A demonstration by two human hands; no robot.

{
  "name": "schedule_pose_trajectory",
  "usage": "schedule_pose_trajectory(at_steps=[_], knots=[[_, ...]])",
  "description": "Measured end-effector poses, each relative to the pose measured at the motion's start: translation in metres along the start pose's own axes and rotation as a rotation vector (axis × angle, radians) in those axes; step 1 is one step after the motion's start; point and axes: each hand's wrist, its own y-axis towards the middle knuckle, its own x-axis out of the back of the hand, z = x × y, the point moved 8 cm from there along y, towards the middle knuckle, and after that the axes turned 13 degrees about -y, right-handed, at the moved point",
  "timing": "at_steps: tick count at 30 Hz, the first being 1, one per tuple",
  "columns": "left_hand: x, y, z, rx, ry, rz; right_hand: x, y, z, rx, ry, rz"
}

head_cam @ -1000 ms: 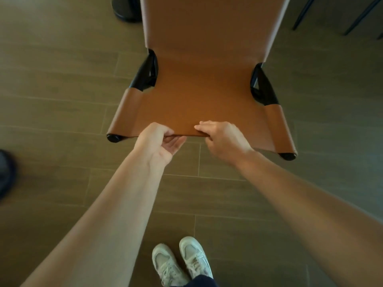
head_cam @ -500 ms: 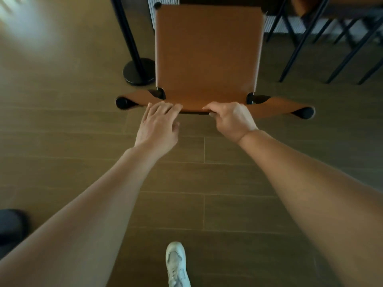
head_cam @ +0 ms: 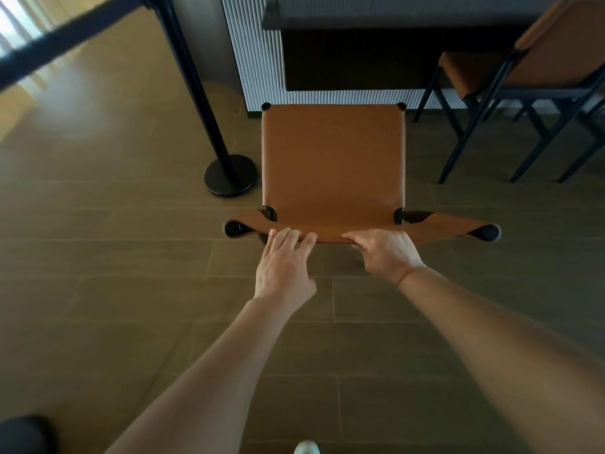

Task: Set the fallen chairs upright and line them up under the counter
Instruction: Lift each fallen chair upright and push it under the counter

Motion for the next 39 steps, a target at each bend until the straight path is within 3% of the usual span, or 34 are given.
schedule_pose_trajectory(at_steps=[16, 27, 33, 39], knots=[[0.059, 0.138, 0.006, 0.088, -0.163, -0.084, 0.044, 0.125, -0.049, -0.018, -0.032, 0.017], [0.078, 0.222, 0.014, 0.267, -0.205, -0.035, 0.056, 0.194, -0.073, 0.013, -0.103, 0.216], [0.085, 0.269, 0.020, 0.236, -0.164, 0.014, 0.061, 0.238, -0.088, 0.021, -0.199, 0.278], [0.090, 0.290, 0.020, 0.205, -0.106, 0.016, 0.058, 0.253, -0.094, -0.050, -0.137, 0.322]])
